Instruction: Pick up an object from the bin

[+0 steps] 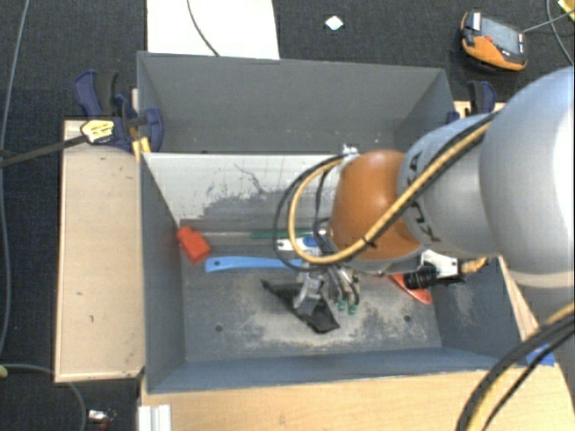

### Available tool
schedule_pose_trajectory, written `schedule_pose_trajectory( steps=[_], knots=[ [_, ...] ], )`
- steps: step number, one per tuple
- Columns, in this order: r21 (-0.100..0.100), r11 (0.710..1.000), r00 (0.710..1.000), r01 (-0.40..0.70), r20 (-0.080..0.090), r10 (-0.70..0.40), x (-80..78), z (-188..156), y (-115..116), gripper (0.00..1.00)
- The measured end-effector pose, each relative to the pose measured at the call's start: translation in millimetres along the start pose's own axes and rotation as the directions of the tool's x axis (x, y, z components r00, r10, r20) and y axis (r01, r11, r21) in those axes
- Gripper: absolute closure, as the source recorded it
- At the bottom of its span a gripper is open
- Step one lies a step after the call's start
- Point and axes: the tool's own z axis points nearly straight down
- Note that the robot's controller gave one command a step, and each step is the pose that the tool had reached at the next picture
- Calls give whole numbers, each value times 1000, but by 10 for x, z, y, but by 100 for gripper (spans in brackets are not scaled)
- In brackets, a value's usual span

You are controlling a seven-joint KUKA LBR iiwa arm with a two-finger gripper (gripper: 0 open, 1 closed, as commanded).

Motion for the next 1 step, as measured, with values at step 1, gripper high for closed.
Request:
schedule_pose_trajectory(
  steps=[1],
  knots=[
    [2,1000,1000,1,-5,-1,8,-385,-4,100]
  ],
)
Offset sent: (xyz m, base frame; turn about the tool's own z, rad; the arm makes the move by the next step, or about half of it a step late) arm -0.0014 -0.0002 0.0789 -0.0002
